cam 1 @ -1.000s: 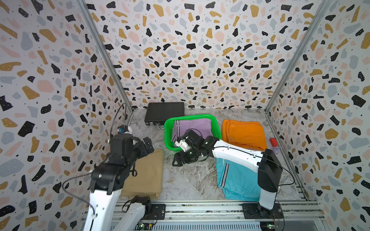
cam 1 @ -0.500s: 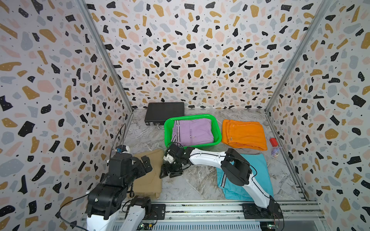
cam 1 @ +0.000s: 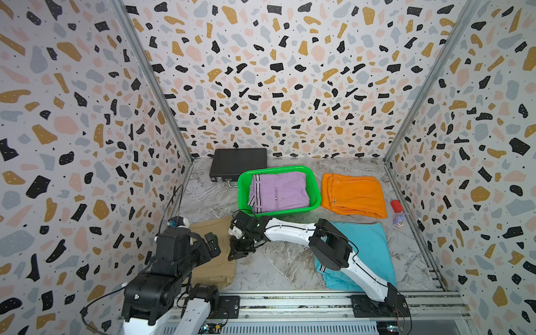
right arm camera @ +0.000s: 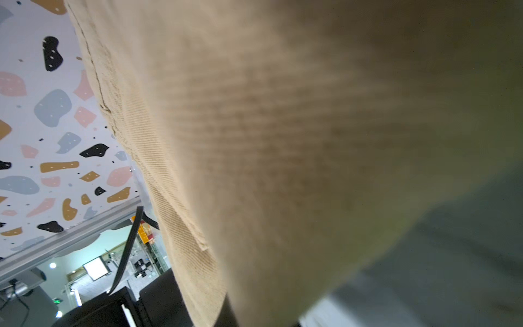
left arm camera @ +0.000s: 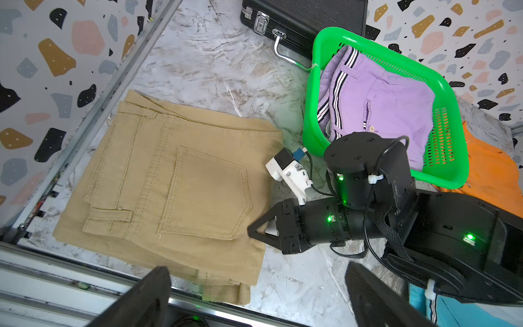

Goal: Put the folded long pants in the basket
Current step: Pick up the long pant at the center of the board.

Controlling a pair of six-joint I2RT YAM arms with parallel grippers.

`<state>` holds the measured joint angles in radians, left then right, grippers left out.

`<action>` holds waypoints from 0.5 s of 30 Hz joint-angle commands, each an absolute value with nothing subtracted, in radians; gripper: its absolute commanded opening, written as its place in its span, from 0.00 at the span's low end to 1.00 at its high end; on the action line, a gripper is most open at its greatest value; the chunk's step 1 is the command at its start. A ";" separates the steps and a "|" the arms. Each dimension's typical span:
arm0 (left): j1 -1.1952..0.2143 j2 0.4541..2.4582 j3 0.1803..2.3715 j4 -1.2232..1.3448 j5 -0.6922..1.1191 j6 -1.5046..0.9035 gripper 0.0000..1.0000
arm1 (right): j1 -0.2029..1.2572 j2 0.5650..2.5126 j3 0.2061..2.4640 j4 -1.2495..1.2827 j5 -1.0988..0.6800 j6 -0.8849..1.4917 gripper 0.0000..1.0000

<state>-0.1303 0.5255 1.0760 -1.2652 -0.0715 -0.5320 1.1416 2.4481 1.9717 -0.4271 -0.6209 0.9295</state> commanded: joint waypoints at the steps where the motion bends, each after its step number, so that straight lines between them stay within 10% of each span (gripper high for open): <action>1: -0.129 0.520 1.074 -1.258 -0.046 -0.540 1.00 | 1.131 2.351 1.939 -0.568 -0.541 0.818 0.00; 15: -0.129 0.595 0.893 -1.070 0.175 -0.760 1.00 | 1.005 1.818 1.368 -0.746 -0.332 0.553 0.00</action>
<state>-0.1303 0.5621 0.9649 -1.1816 0.0666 -0.6598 1.0306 1.9156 1.4425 -0.6548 -0.3946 0.6285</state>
